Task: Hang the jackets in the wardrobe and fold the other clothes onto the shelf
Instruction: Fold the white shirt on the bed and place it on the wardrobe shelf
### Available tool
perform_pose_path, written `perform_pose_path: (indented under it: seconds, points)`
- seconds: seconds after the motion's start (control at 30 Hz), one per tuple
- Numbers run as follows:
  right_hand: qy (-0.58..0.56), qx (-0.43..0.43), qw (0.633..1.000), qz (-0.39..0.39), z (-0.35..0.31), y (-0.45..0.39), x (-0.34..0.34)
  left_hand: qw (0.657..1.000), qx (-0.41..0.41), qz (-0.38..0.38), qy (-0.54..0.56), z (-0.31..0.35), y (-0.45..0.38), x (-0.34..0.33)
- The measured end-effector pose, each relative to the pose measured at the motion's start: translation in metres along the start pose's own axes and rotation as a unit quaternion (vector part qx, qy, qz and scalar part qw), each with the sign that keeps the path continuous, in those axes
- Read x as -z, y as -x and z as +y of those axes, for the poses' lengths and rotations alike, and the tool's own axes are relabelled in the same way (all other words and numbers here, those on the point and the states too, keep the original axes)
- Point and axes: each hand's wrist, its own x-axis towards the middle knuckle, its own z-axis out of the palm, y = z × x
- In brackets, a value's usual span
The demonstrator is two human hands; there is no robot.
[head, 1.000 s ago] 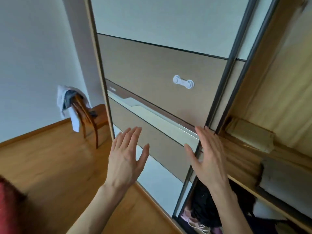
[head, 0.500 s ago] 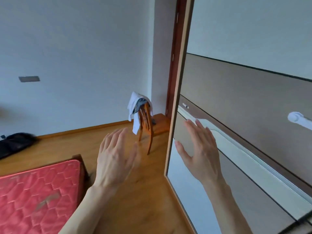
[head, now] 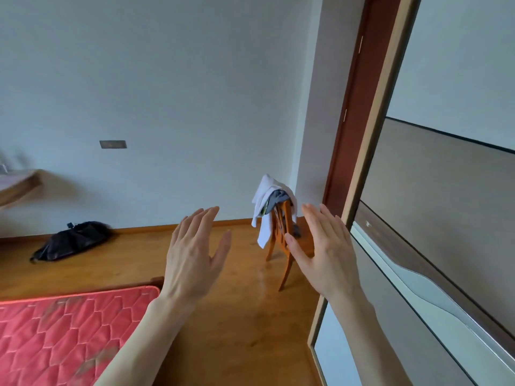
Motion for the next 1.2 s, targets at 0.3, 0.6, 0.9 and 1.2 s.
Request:
perform_pose_path:
  seconds: [0.3,0.6,0.9,1.2]
  points:
    - [0.005,0.017,1.000,-0.018,0.037,-0.092,-0.077,1.000,0.019,0.000,-0.014,-0.035,-0.078,-0.064]
    - [0.007,0.027,0.999,-0.025,0.064,-0.187,-0.175,1.000,0.011,-0.010,-0.008,-0.110,-0.177,-0.150]
    - [0.022,-0.002,0.999,-0.042,0.096,-0.281,-0.285,0.998,-0.019,-0.039,-0.035,-0.205,-0.281,-0.245]
    - [0.018,-0.026,0.998,-0.063,0.135,-0.340,-0.375,0.997,-0.026,-0.074,-0.026,-0.249,-0.358,-0.338]
